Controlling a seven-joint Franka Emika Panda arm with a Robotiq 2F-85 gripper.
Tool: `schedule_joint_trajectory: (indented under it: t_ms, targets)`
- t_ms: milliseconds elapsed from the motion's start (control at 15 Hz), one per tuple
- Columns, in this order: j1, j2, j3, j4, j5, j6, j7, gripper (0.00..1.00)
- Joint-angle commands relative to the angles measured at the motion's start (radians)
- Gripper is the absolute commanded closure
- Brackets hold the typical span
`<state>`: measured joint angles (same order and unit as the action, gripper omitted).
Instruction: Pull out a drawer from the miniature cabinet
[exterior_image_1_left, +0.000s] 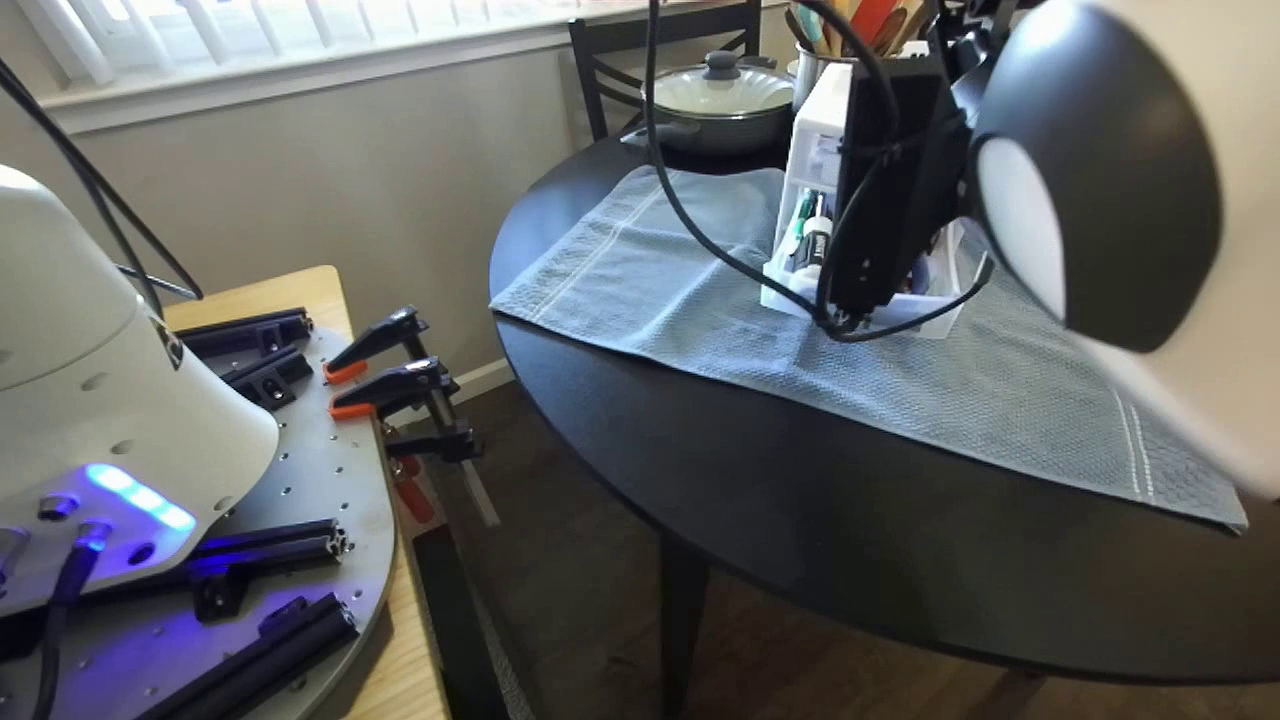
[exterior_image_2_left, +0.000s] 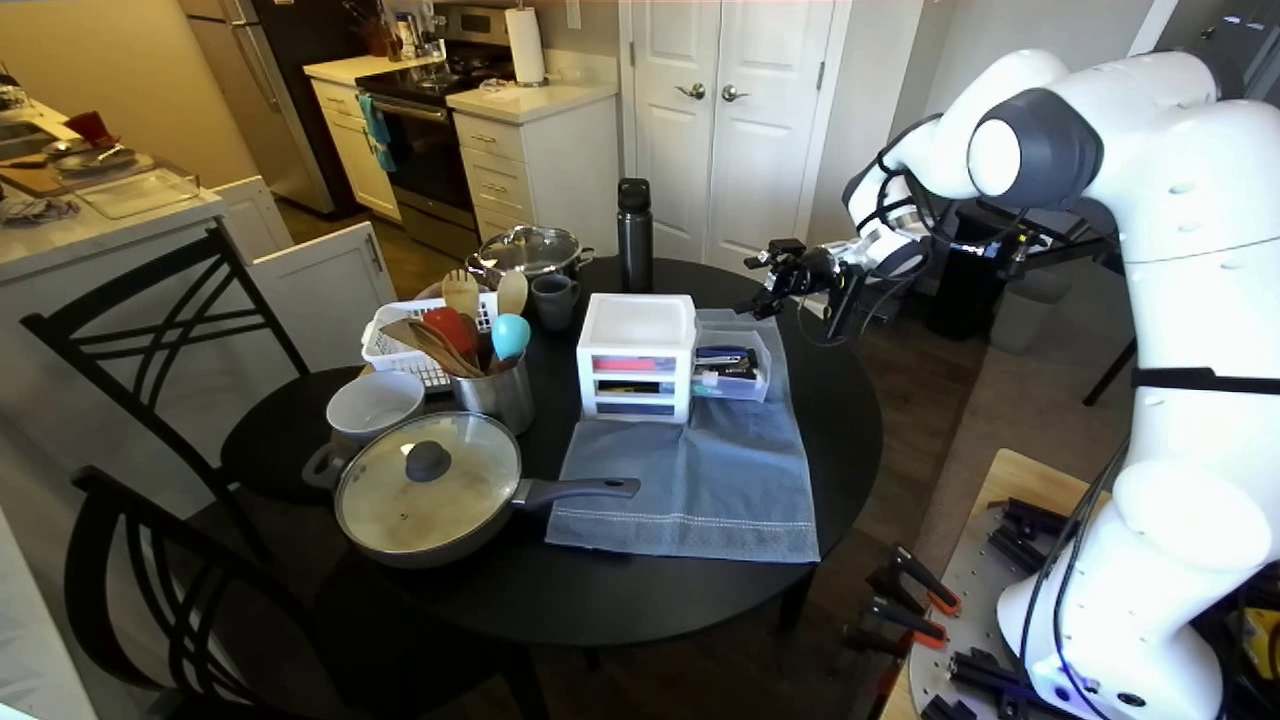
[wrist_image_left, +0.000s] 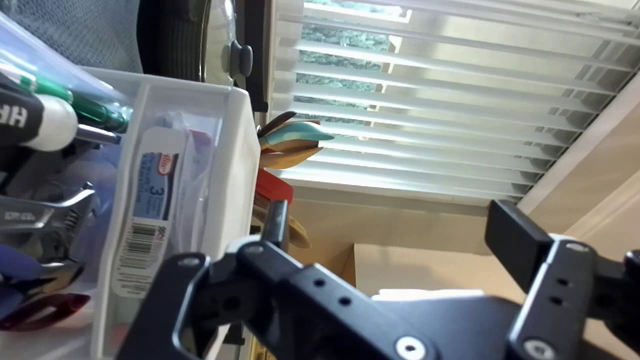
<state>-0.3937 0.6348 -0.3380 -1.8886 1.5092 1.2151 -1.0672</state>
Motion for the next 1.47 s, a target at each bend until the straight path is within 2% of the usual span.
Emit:
schedule_joint_trajectory:
  t_ms: [0, 267, 467, 933, 1000, 1400]
  targets:
    - [0.02, -0.08, -0.024, 0.032, -0.127, 0.046, -0.056, 0.0]
    - [-0.003, -0.123, -0.039, 0.096, -0.303, 0.08, -0.089, 0.0]
    - [-0.03, -0.148, -0.035, 0.113, -0.365, 0.119, -0.124, 0.0]
    - [-0.066, -0.171, -0.021, 0.125, -0.373, 0.175, -0.181, 0.0]
    - [-0.073, -0.143, -0.012, 0.139, -0.362, 0.152, -0.15, 0.0]
    - [-0.075, -0.148, -0.012, 0.143, -0.362, 0.161, -0.156, 0.0]
